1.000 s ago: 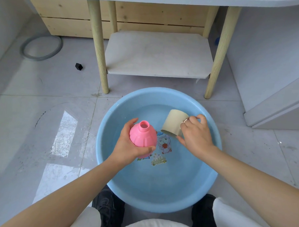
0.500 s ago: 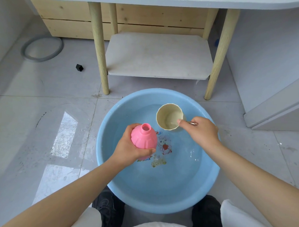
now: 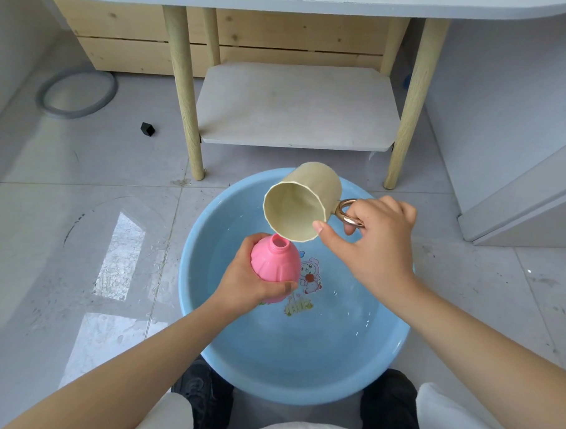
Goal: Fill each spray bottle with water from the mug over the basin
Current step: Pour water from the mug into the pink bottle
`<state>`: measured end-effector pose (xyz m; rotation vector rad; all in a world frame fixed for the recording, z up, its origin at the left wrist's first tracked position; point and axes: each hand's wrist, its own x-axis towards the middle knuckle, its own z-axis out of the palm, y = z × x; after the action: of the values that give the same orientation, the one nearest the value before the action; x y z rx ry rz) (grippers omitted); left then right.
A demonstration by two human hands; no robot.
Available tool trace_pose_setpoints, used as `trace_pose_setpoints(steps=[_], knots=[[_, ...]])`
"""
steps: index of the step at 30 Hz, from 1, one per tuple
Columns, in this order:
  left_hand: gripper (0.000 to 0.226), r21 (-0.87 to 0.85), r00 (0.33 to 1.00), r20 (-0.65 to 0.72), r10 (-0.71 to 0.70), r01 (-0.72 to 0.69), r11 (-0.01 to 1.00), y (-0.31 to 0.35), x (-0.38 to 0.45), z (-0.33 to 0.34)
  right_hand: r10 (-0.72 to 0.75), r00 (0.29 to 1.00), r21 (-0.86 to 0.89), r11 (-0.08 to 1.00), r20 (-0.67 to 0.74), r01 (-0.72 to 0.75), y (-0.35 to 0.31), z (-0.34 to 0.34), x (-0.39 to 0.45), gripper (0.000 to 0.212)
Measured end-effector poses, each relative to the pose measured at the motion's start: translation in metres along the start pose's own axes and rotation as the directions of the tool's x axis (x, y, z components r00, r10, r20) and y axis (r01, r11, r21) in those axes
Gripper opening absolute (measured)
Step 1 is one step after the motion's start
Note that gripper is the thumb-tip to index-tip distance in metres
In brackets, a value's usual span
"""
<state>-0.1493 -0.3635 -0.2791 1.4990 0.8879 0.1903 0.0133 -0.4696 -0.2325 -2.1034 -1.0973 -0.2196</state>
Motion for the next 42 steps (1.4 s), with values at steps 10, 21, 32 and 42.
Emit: trace_pose_setpoints(steps=[10, 21, 32, 42], knots=[[0.074, 0.016, 1.000, 0.018, 0.002, -0.002, 1.000, 0.0002, 0.0015, 0.0004, -0.233, 0.963, -0.109, 0.969, -0.134, 0.220, -0.0014, 0.0009, 0.0034, 0.042], [0.075, 0.018, 1.000, 0.014, 0.005, -0.005, 1.000, -0.0042, 0.0037, -0.0006, -0.321, 0.929, -0.189, 0.939, -0.182, 0.288, -0.0017, 0.0002, 0.0062, 0.046], [0.075, 0.000, 1.000, 0.014, 0.004, -0.004, 1.000, -0.0022, 0.0037, -0.0002, -0.329, 0.921, -0.177, 0.939, -0.208, 0.296, -0.0032, 0.0003, 0.0079, 0.046], [0.078, 0.001, 1.000, 0.005, 0.004, -0.004, 1.000, -0.0028, 0.0041, -0.0007, -0.267, 0.944, -0.138, 0.960, -0.193, 0.243, -0.0032, 0.0007, 0.0081, 0.047]])
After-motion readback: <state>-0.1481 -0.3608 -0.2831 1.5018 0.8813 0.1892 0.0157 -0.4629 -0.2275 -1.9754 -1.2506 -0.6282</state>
